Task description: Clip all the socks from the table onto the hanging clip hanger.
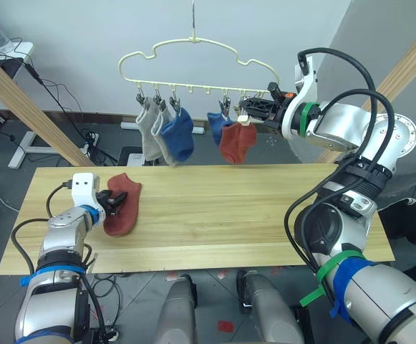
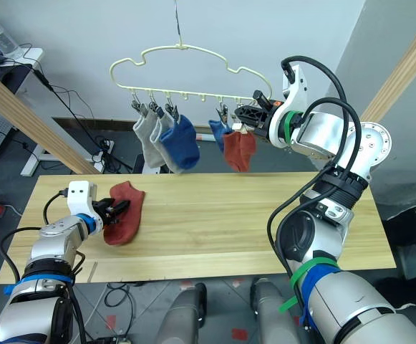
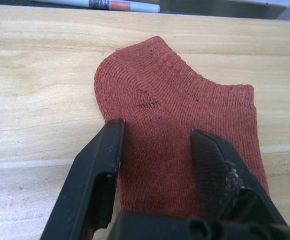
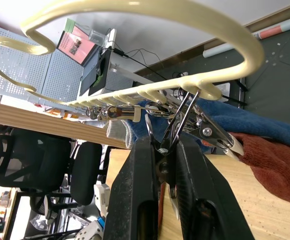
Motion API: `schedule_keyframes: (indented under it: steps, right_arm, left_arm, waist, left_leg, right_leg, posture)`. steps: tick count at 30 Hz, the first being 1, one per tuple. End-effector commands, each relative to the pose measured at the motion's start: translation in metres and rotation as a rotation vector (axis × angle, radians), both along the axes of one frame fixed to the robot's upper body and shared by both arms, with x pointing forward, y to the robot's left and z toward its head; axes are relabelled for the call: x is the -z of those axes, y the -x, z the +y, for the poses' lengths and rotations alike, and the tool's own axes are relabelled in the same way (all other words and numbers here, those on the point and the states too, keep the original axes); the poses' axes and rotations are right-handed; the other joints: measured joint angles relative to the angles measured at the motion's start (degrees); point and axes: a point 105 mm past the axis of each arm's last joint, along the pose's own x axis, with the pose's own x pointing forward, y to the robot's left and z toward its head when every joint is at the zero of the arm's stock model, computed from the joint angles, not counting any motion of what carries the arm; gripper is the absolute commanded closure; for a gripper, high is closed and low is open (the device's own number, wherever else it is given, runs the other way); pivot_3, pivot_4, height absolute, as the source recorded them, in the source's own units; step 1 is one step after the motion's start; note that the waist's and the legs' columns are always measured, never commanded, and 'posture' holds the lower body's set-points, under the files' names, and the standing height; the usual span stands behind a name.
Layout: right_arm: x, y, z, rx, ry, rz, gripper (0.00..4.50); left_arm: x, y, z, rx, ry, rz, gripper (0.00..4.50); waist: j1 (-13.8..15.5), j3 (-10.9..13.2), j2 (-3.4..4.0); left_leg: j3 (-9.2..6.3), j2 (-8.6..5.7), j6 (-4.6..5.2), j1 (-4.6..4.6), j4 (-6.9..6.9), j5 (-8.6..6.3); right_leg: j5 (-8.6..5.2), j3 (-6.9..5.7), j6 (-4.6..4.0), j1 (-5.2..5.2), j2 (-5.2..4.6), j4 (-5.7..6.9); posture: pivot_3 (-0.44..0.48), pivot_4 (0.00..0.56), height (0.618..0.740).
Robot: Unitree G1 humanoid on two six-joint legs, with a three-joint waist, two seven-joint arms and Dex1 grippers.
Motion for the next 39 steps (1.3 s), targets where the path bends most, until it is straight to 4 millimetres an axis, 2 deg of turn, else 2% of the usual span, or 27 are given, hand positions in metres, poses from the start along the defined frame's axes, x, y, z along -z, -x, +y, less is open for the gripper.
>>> schedule_keyframes:
  steps: [1,4,13,16,19,22,23,25,26,28,31,36,39]
  right_arm:
    - [-0.016,0.004,0.002,-0.015,-0.003,-0.055,4.32]
    - [-0.016,0.004,0.001,-0.015,-0.002,-0.055,4.32]
    - [-0.016,0.003,0.002,-0.017,-0.004,-0.051,4.32]
    - [-0.016,0.002,0.002,-0.018,-0.004,-0.052,4.32]
    - [-0.016,0.002,0.002,-0.017,-0.003,-0.052,4.32]
    - [-0.015,0.003,0.001,-0.017,-0.001,-0.051,4.32]
    - [-0.015,0.003,0.0,-0.018,0.002,-0.052,4.32]
    - [-0.015,0.003,-0.001,-0.021,0.005,-0.054,4.32]
    - [-0.015,0.003,-0.002,-0.024,0.013,-0.056,4.32]
    - [-0.014,0.003,-0.003,-0.032,0.025,-0.057,4.32]
    - [-0.013,0.003,-0.003,-0.05,0.033,-0.053,4.32]
    - [-0.01,0.005,-0.001,-0.07,0.036,-0.053,4.32]
    - [-0.009,0.006,0.003,-0.082,0.026,-0.051,4.32]
  left_arm:
    - [0.018,0.008,-0.006,0.045,-0.026,0.059,2.57]
    - [0.011,0.004,-0.011,0.078,-0.037,0.031,2.9]
    - [-0.008,-0.003,-0.016,0.119,-0.06,-0.037,4.4]
    - [-0.009,-0.003,-0.016,0.116,-0.059,-0.041,4.48]
    - [-0.018,-0.005,-0.021,0.13,-0.031,-0.084,4.48]
    - [-0.038,-0.007,-0.038,0.197,0.06,-0.172,4.48]
    - [-0.052,0.0,-0.057,0.309,0.107,-0.21,4.48]
    - [-0.067,0.013,-0.08,0.453,0.156,-0.242,4.48]
    - [-0.082,0.027,-0.101,0.598,0.181,-0.265,4.48]
    - [-0.106,0.05,-0.132,0.778,0.22,-0.3,4.48]
    - [-0.134,0.067,-0.162,0.905,0.269,-0.339,4.48]
    - [-0.15,0.079,-0.189,0.996,0.282,-0.36,4.48]
    - [-0.157,0.076,-0.206,1.03,0.273,-0.398,4.48]
  waist:
    - [0.0,0.0,0.0]
    - [0.0,0.0,0.0]
    - [0.0,0.0,0.0]
    - [0.0,0.0,0.0]
    - [0.1,0.0,0.0]
    - [0.1,0.0,0.0]
    - [0.1,0.0,0.0]
    - [0.0,0.0,-0.01]
    - [0.0,0.0,-0.01]
    - [0.0,0.0,0.0]
    - [0.0,0.0,0.0]
    - [0.0,0.0,0.0]
    - [0.1,0.0,0.0]
  left_leg:
    - [0.0,0.0,0.0,0.0,0.0,0.0]
    - [0.0,0.0,0.0,-0.01,0.0,0.0]
    - [-0.03,0.01,0.0,-0.04,-0.04,0.0]
    - [-0.02,0.01,0.0,-0.05,-0.1,0.0]
    - [-0.02,0.01,0.0,-0.05,-0.18,0.0]
    - [-0.03,0.02,0.0,-0.06,-0.29,0.0]
    - [-0.04,0.02,0.0,-0.07,-0.31,0.0]
    - [-0.05,0.05,0.0,-0.14,-0.34,0.0]
    - [-0.04,0.05,-0.01,-0.15,-0.39,0.0]
    - [-0.04,0.07,-0.01,-0.2,-0.47,0.0]
    - [-0.05,0.04,-0.01,-0.2,-0.49,0.0]
    - [-0.02,0.0,0.0,-0.15,-0.43,0.0]
    - [-0.04,0.01,0.0,-0.15,-0.42,0.0]
  right_leg:
    - [0.0,0.0,0.0,0.0,0.0,0.0]
    - [0.0,-0.01,0.0,0.0,0.0,-0.02]
    - [0.0,-0.03,0.0,-0.01,0.0,-0.08]
    - [0.0,-0.04,0.0,-0.01,0.0,-0.13]
    - [0.0,-0.04,-0.01,-0.02,0.0,-0.17]
    - [0.01,-0.05,-0.01,-0.03,-0.01,-0.22]
    - [0.01,-0.07,-0.02,-0.04,-0.01,-0.24]
    - [0.03,-0.08,-0.05,-0.06,-0.01,-0.34]
    - [0.15,-0.05,-0.26,-0.06,-0.03,-0.41]
    - [0.16,-0.04,-0.26,-0.05,-0.04,-0.62]
    - [0.16,-0.03,-0.26,-0.04,-0.03,-0.66]
    - [0.01,-0.04,-0.01,0.04,0.01,-0.68]
    - [0.01,-0.06,-0.01,0.04,0.04,-0.67]
  posture:
    - [-0.006,0.306,0.74]
    - [-0.005,0.309,0.74]
    - [0.003,0.31,0.74]
    - [0.003,0.311,0.74]
    - [0.002,0.31,0.74]
    - [0.003,0.311,0.74]
    - [0.0,0.311,0.74]
    - [0.0,0.311,0.74]
    - [0.001,0.312,0.74]
    - [0.003,0.312,0.74]
    - [0.007,0.311,0.74]
    - [0.007,0.307,0.74]
    - [0.0,0.305,0.74]
